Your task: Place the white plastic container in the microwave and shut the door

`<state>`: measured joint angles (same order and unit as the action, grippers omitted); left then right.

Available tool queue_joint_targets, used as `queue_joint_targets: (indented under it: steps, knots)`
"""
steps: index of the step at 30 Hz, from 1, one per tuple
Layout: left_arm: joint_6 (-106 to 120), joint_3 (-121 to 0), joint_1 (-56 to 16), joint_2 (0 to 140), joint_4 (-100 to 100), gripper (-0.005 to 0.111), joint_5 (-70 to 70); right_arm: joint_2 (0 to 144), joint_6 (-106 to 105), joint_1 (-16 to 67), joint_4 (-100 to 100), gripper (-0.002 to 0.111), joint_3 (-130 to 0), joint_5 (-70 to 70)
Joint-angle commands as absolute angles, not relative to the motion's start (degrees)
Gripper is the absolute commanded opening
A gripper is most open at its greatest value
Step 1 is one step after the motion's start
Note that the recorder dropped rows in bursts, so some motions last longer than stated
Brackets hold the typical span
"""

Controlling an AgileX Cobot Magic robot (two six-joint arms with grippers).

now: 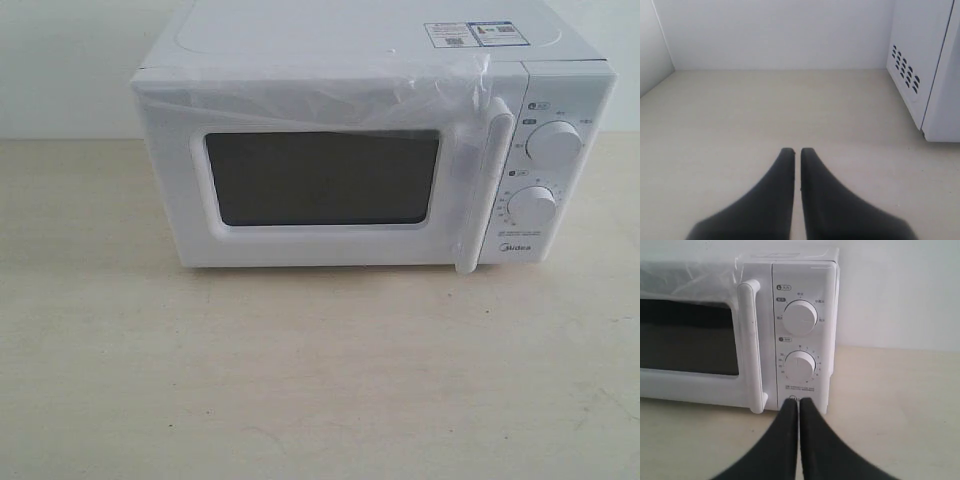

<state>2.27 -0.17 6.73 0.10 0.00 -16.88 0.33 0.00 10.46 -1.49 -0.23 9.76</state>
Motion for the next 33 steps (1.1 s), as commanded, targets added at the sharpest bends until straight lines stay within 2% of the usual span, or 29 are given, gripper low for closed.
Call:
queue_joint_targets:
  steps: [1,4,14,20,33]
  knots:
    - [1.7,0.0,6.8,0.0,-0.6,0.004,-17.0,0.0,2.7,10.2,-3.7,0.0,0.0,14.6]
    - [1.7,0.0,6.8,0.0,-0.6,0.004,-17.0,0.0,5.8,10.2,-3.5,0.0,0.0,19.9]
    - [1.7,0.0,6.8,0.0,-0.6,0.004,-17.0,0.0,6.0,10.2,-3.3,0.0,0.0,20.1]
    - [1.7,0.0,6.8,0.0,-0.6,0.004,-17.0,0.0,6.1,6.3,-0.8,0.0,0.0,20.1]
    - [1.7,0.0,6.8,0.0,-0.6,0.004,-17.0,0.0,6.3,6.3,1.0,0.0,0.0,20.0]
